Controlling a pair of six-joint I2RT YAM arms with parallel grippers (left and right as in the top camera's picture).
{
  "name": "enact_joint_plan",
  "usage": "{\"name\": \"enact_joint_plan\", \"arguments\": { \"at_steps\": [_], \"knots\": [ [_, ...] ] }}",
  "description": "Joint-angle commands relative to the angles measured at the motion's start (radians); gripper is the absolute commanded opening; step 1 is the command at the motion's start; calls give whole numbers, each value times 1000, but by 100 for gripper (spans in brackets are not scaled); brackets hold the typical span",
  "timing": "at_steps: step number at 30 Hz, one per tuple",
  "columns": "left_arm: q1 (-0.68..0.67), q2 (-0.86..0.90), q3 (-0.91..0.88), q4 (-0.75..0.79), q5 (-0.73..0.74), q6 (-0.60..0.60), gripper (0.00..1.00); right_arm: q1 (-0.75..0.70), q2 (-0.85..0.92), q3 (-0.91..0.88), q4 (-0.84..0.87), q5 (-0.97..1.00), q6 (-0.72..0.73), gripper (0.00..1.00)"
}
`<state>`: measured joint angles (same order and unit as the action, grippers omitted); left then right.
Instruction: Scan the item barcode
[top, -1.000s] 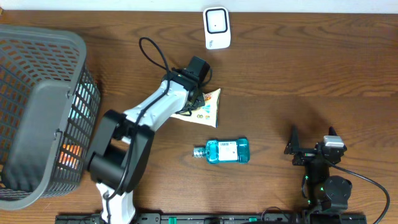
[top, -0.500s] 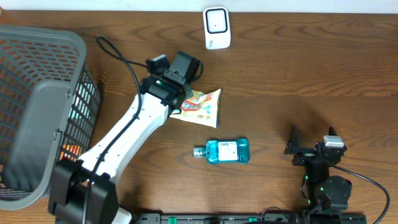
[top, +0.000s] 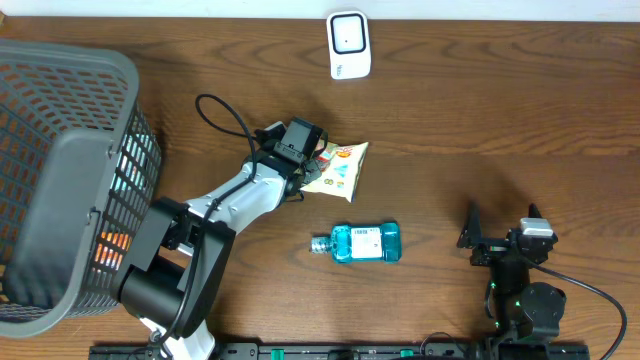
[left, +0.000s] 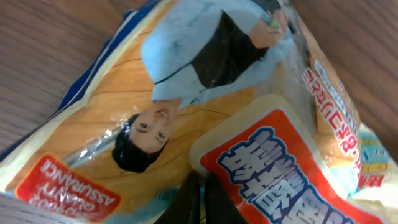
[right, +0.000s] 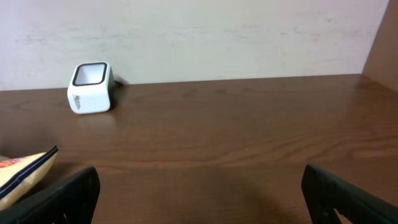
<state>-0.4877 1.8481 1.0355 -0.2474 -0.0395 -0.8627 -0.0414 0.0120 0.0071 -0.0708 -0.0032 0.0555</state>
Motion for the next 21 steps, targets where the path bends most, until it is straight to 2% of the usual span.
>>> {"name": "enact_joint_plan", "arguments": {
  "at_steps": [1, 6, 11, 16, 21],
  "knots": [
    [-2, 8, -14, -48, 96, 58, 7, 1, -5, -2, -4, 9, -12, 99],
    [-3, -185, -13, -106, 11, 94, 7, 1, -5, -2, -4, 9, -12, 99],
    [-2, -351, -13, -87, -63, 119, 7, 1, -5, -2, -4, 9, -12, 99],
    [-3, -351, -15, -107, -11, 121, 7, 1, -5, -2, -4, 9, -12, 99],
    [-3, -243, -39, -78, 122, 122, 7, 1, -5, -2, -4, 9, -12, 99]
  ]
}}
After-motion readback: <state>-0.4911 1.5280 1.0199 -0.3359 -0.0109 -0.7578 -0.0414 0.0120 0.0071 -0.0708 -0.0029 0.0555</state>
